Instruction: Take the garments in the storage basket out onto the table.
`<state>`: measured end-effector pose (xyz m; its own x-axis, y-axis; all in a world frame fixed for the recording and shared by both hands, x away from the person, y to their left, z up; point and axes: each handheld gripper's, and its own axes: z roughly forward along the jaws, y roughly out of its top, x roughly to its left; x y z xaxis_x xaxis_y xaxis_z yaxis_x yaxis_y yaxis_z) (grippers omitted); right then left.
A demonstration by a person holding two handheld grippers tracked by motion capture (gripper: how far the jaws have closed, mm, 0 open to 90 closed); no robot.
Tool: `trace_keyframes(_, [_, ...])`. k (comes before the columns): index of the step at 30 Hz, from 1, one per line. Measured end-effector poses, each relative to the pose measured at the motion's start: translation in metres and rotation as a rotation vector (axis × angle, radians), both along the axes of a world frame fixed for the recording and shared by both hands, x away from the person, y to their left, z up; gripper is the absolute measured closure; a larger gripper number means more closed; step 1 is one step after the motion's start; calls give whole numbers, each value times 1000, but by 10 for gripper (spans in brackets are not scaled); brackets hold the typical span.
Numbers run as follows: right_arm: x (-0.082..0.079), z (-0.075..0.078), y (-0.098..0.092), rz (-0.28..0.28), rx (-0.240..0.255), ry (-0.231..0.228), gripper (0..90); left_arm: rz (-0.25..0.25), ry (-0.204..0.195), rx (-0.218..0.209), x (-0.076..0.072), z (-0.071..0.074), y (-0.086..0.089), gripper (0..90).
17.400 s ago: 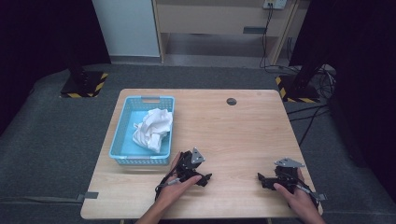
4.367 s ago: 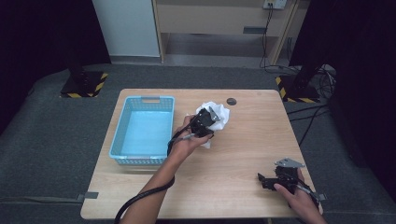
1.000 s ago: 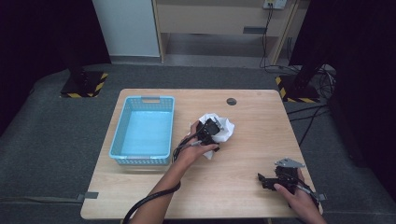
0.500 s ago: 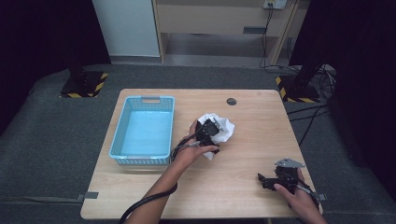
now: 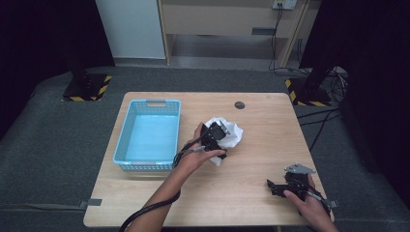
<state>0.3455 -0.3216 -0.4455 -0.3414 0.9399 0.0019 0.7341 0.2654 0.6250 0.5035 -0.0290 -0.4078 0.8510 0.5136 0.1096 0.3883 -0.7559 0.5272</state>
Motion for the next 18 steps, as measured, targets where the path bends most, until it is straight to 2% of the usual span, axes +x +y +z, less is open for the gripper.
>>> trace_keyframes(11, [0, 0, 0, -1, 0, 0, 3, -4, -18, -6, -1, 4, 2, 46])
trace_keyframes(13, [0, 0, 0, 0, 0, 0, 3, -18, -13, -9, -3, 7, 2, 40])
trace_keyframes(15, [0, 0, 0, -1, 0, 0, 3, -12, -7, -12, -2, 7, 3, 40])
trace_keyframes(18, [0, 0, 0, 0, 0, 0, 3, 18, 25, -56, 2, 6, 5, 40])
